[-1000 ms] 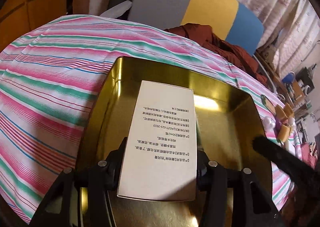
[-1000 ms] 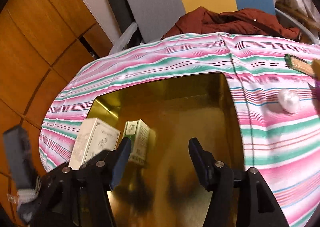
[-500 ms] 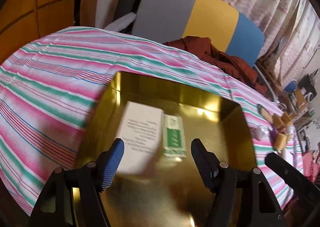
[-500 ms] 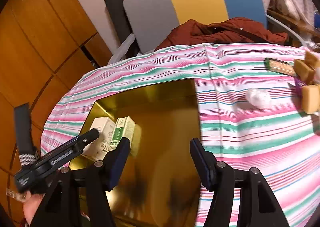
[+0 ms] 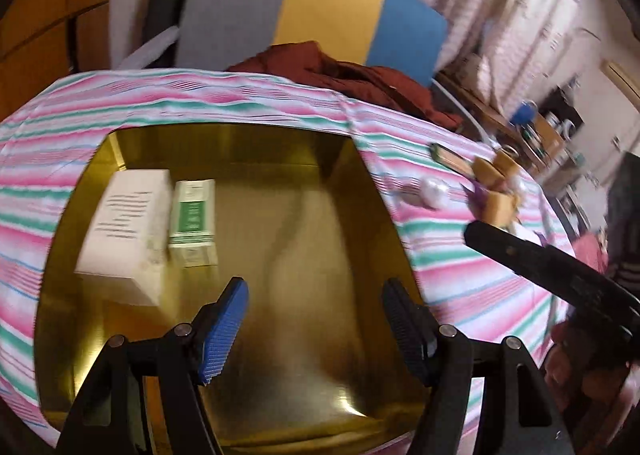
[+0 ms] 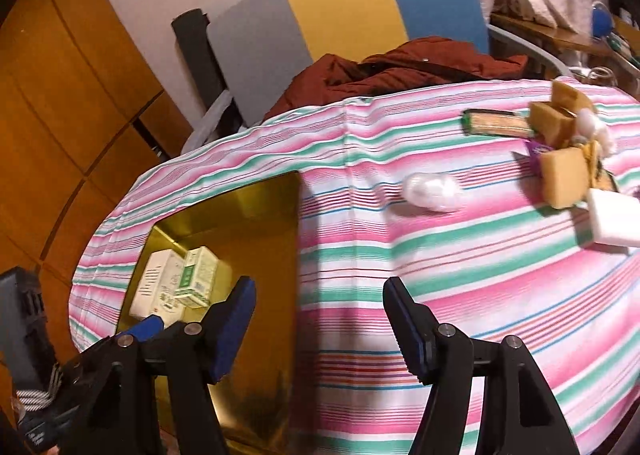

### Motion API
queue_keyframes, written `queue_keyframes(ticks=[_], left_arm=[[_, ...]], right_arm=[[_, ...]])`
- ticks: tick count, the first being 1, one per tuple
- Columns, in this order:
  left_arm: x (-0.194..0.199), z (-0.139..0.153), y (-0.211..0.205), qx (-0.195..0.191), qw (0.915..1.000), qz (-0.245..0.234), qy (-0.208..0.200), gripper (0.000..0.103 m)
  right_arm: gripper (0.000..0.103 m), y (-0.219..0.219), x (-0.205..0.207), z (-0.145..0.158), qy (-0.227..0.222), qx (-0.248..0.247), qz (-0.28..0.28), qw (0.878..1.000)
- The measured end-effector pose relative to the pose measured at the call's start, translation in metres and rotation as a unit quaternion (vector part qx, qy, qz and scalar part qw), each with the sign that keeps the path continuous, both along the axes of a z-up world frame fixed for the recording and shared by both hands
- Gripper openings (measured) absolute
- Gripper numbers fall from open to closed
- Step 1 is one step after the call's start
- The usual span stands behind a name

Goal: Organize objects
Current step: 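Move the right gripper to the white melamine sponge and grasp it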

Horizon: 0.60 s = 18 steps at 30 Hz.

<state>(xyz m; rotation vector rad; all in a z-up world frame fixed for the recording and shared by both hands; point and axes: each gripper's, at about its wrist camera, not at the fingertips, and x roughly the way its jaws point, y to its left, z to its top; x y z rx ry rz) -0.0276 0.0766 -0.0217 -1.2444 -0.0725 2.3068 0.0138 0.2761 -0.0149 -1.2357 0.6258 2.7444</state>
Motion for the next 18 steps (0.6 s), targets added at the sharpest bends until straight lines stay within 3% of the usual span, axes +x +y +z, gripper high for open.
queue_keyframes(ticks=[8, 18], left_arm=[[0.025, 0.013, 0.055, -0.007, 0.9971, -0.074, 0.019, 0.071], [0.056, 0.014, 0.112, 0.001, 0.9900, -0.140, 0.014, 0.071]], right_arm=[[0.068, 0.053, 0.024, -0.017, -0.020, -0.005, -0.052, 0.998], [0.069, 0.122, 0.053, -0.048, -0.054, 0.001, -0.107, 0.993]])
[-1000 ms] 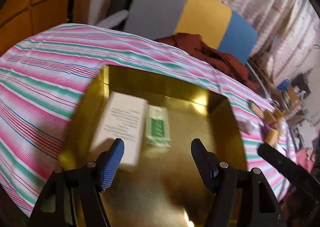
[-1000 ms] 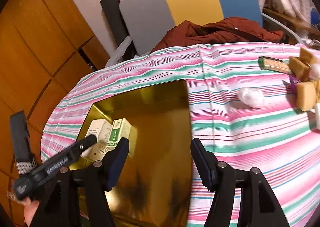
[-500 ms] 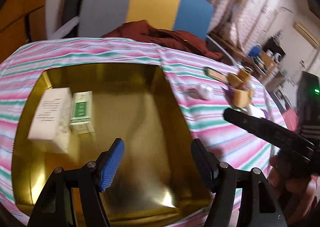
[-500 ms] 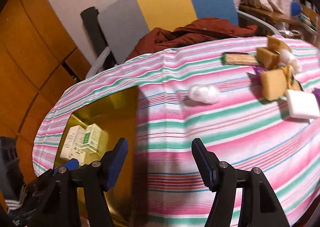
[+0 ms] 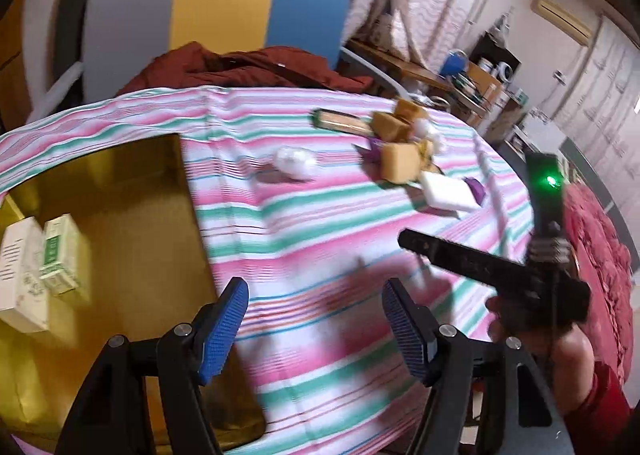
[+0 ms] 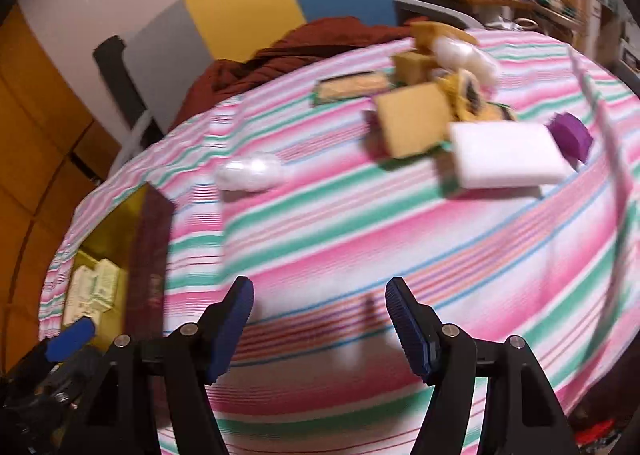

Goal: Organize objects
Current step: 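Move the right gripper to the white melamine sponge and grasp it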

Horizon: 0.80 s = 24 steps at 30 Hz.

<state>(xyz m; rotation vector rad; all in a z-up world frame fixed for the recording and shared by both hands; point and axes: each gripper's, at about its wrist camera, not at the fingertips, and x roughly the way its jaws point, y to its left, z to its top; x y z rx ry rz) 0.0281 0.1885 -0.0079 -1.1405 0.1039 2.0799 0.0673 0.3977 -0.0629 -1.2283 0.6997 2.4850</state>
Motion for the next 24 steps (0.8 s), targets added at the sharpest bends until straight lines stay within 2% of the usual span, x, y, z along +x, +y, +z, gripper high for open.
queue_keyframes(ticks=[5, 10, 14, 17, 20, 24], left_arm=[[0.016, -0.005, 0.025, -0.011, 0.9993, -0.036, -0.001, 0.071], [0.024, -0.012, 0.035, -0.024, 0.9988, -0.043, -0.009, 0.071], [0.027, -0.016, 0.041, -0.035, 0.9984, -0.043, -0.010, 0.071], [0.027, -0.019, 0.042, -0.040, 0.9982, -0.043, -0.013, 0.071], [0.026, -0.021, 0.042, -0.042, 0.9981, -0.042, -0.013, 0.071], [0.024, -0.022, 0.041, -0.039, 0.9983, -0.039, -0.019, 0.071]], right_arm=[[0.069, 0.053, 0.012, -0.005, -0.006, 0.015, -0.051, 0.999], [0.069, 0.113, 0.011, 0.005, 0.002, 0.040, -0.102, 0.994], [0.068, 0.154, -0.001, 0.004, -0.004, 0.042, -0.133, 0.990], [0.062, 0.172, -0.009, 0.001, -0.014, 0.045, -0.150, 0.988], [0.062, 0.185, -0.015, -0.006, -0.021, 0.040, -0.160, 0.986], [0.062, 0.178, -0.012, -0.009, -0.023, 0.030, -0.144, 0.989]])
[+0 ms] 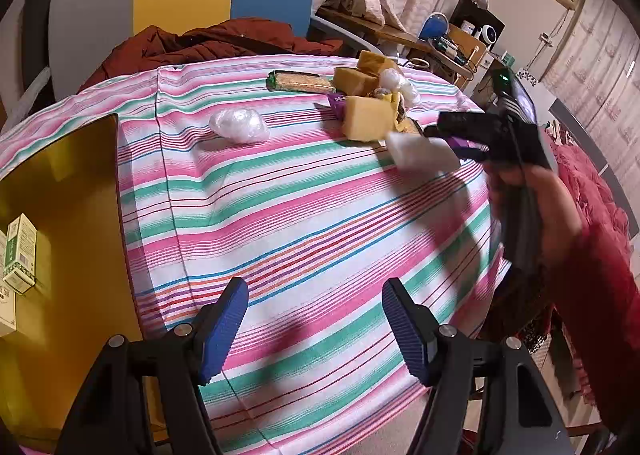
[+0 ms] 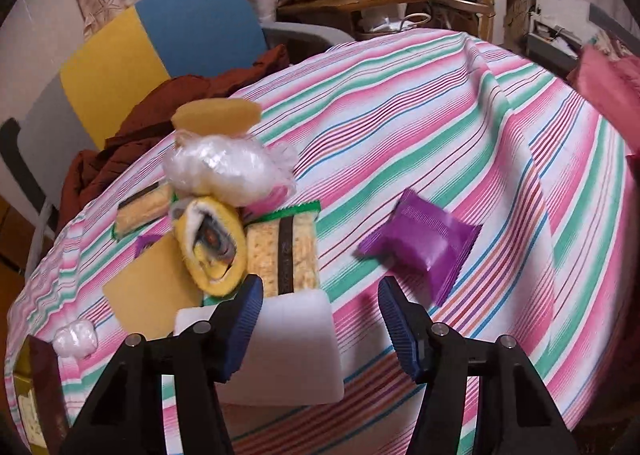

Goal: Organize objects
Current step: 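Move the right gripper to the white melamine sponge and grasp it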

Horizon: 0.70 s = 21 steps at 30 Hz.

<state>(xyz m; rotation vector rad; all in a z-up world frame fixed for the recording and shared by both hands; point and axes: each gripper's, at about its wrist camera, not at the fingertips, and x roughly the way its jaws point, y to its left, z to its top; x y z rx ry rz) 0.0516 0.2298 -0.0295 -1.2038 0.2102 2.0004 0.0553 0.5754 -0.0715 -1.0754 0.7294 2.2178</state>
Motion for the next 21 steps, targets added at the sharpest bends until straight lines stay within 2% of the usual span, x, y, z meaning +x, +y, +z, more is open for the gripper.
queue_keyframes(ticks=[6, 10, 15, 21], left_arm=[[-0.004, -0.004, 0.003, 0.000, 0.9999, 0.001, -0.011, 0.071], [-0.007, -0.004, 0.005, -0.001, 1.0000, 0.005, -0.007, 0.071], [-0.017, -0.006, 0.007, 0.000, 0.9997, 0.017, -0.017, 0.071], [-0.021, -0.001, 0.007, 0.001, 0.9997, 0.022, -0.008, 0.071]], right_arm=[[0.062, -0.043, 0.024, -0.002, 0.003, -0.016, 0.054, 0.998], [0.063, -0.062, 0.037, 0.000, 0.001, 0.002, 0.080, 0.997], [0.085, -0.063, 0.041, 0.003, 0.025, 0.004, 0.077, 0.997], [0.086, -0.047, 0.020, 0.003, 0.026, 0.043, 0.092, 0.995]])
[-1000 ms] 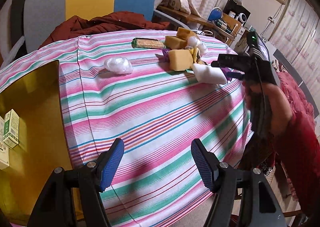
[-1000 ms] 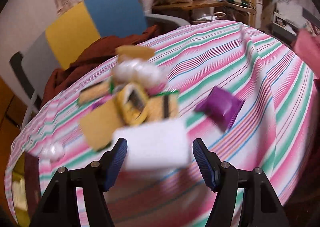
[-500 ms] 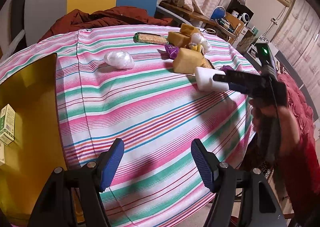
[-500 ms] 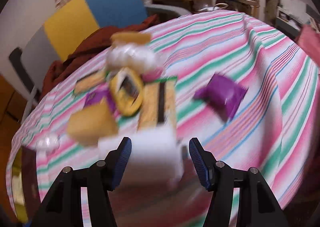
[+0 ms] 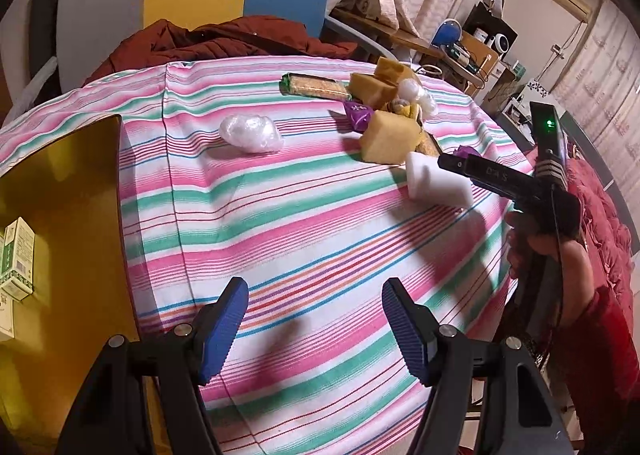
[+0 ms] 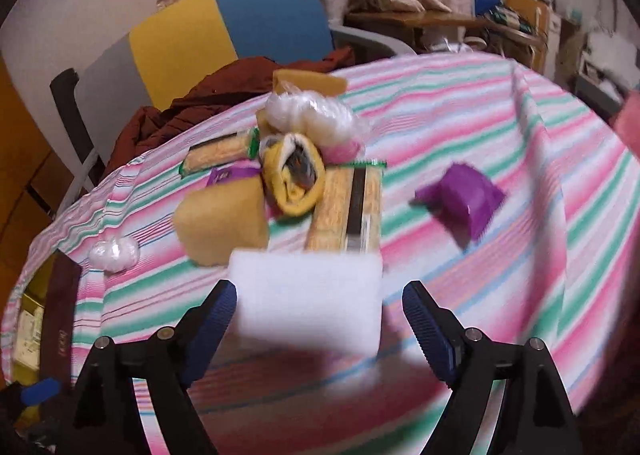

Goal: Organize objects
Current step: 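Move the right gripper to the white melamine sponge and grasp it, then grasp the clear plastic bag ball with the left gripper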

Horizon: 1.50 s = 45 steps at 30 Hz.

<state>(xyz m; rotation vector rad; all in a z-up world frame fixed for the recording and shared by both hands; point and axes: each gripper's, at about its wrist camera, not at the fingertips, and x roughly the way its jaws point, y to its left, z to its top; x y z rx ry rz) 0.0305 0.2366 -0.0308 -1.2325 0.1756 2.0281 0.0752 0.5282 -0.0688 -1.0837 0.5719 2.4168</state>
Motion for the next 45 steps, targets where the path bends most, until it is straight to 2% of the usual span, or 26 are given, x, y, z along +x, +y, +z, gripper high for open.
queue_keyframes(ticks=[2, 5, 8, 10, 11, 13, 15, 17, 20, 22, 25, 30, 33, 35, 38, 42, 45], left_arm=[[0.000, 0.000, 0.000, 0.001, 1.0000, -0.001, -0.002, 0.071], [-0.001, -0.002, 0.000, -0.003, 1.0000, 0.001, -0.002, 0.071], [-0.002, -0.003, 0.000, -0.002, 1.0000, 0.000, -0.003, 0.071], [-0.003, -0.002, 0.001, -0.004, 1.0000, 0.001, -0.002, 0.071], [-0.004, -0.002, 0.001, -0.004, 1.0000, 0.001, -0.002, 0.071], [-0.005, -0.003, 0.001, -0.004, 1.0000, 0.003, -0.003, 0.071], [-0.007, -0.003, 0.003, -0.005, 1.0000, 0.005, -0.007, 0.071], [-0.008, -0.002, 0.005, -0.005, 1.0000, 0.005, -0.006, 0.071], [-0.009, 0.000, 0.007, -0.011, 0.9999, 0.001, 0.005, 0.071], [-0.012, 0.001, 0.008, -0.016, 0.9998, 0.001, 0.008, 0.071], [-0.020, 0.001, 0.010, -0.023, 0.9996, 0.001, 0.013, 0.071], [-0.042, 0.000, 0.023, -0.037, 0.9990, 0.006, 0.026, 0.071], [-0.060, 0.000, 0.036, -0.050, 0.9975, 0.017, 0.048, 0.071], [-0.075, -0.002, 0.048, -0.065, 0.9954, 0.029, 0.064, 0.074], [-0.099, -0.009, 0.064, -0.081, 0.9937, 0.038, 0.067, 0.074], [-0.121, -0.015, 0.078, -0.093, 0.9911, 0.057, 0.076, 0.074], [-0.127, -0.018, 0.087, -0.095, 0.9897, 0.055, 0.092, 0.074]], right_arm=[[0.082, 0.008, -0.004, -0.004, 0.008, -0.022, 0.010, 1.000], [0.067, 0.000, -0.007, -0.012, -0.007, -0.049, 0.037, 0.998], [0.065, -0.026, 0.006, -0.018, 0.000, -0.097, 0.077, 0.992], [0.065, -0.039, 0.015, -0.018, 0.002, -0.108, 0.097, 0.989], [0.065, -0.045, 0.018, -0.016, 0.005, -0.100, 0.105, 0.989], [0.067, -0.053, 0.021, 0.000, 0.016, -0.051, 0.121, 0.991], [0.084, -0.055, 0.015, 0.012, 0.028, -0.004, 0.139, 0.990], [0.091, -0.055, -0.002, 0.016, 0.019, 0.025, 0.183, 0.983], [0.089, -0.053, -0.025, 0.010, -0.010, 0.040, 0.225, 0.973], [0.082, -0.050, -0.035, -0.001, -0.035, 0.028, 0.251, 0.967], [0.074, -0.046, -0.040, -0.020, -0.075, 0.038, 0.245, 0.966], [0.068, -0.050, -0.024, -0.017, -0.051, 0.036, 0.197, 0.978], [0.066, -0.052, -0.009, -0.016, -0.041, 0.015, 0.133, 0.990], [0.066, -0.054, -0.003, -0.015, -0.034, -0.004, 0.100, 0.994], [0.067, -0.055, 0.004, -0.015, -0.028, -0.032, 0.055, 0.998], [0.068, -0.062, -0.001, -0.017, -0.045, -0.015, 0.050, 0.998], [0.069, -0.066, -0.004, -0.018, -0.056, 0.001, 0.053, 0.997]])
